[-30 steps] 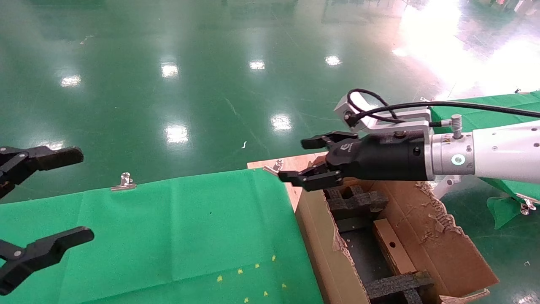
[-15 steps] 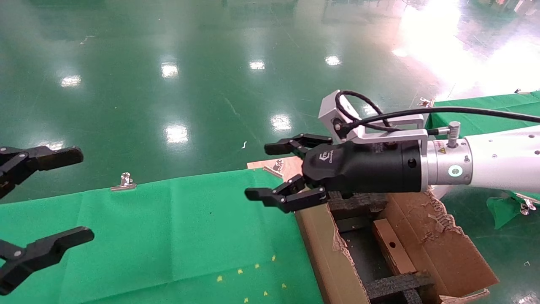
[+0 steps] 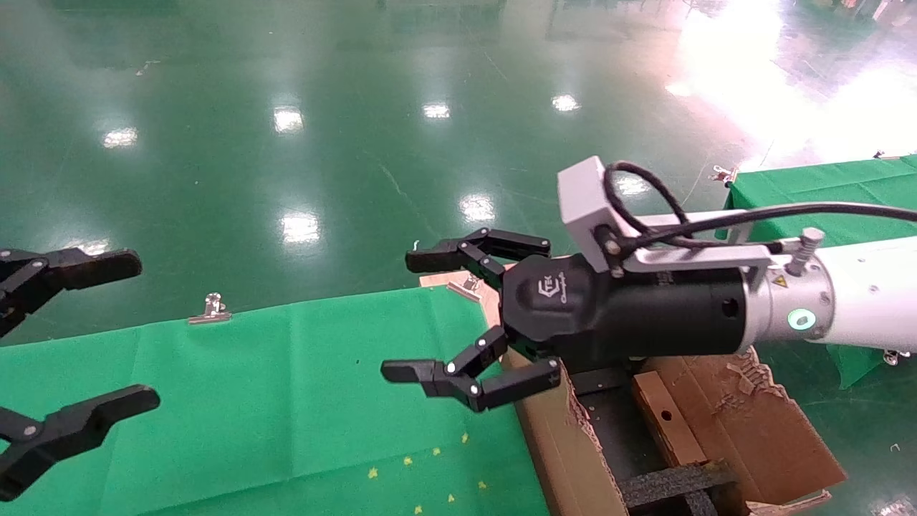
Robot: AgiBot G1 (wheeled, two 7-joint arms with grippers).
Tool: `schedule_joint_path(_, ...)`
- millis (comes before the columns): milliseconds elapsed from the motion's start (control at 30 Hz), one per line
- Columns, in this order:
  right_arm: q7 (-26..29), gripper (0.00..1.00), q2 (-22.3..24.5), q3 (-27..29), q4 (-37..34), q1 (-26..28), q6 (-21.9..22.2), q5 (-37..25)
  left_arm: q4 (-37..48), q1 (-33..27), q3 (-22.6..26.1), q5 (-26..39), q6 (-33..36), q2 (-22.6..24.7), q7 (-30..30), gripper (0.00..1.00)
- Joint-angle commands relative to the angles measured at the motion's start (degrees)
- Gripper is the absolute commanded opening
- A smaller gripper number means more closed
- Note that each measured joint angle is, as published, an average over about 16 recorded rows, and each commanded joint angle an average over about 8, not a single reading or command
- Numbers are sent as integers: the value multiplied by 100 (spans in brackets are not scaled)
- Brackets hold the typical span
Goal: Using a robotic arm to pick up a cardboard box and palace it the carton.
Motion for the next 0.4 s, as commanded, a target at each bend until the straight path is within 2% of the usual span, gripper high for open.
schedule_joint_path(33, -79, 100, -42, 244, 29, -148, -137, 31, 0, 0, 0, 0, 0, 0, 0, 100)
schedule_joint_path(267, -351, 100, -190, 1092, 130, -661, -612, 139, 0, 0, 0, 0, 0, 0, 0, 100)
schedule_joint_path(400, -430, 100, -232, 1337, 160, -809, -750, 171, 0, 0, 0, 0, 0, 0, 0, 100)
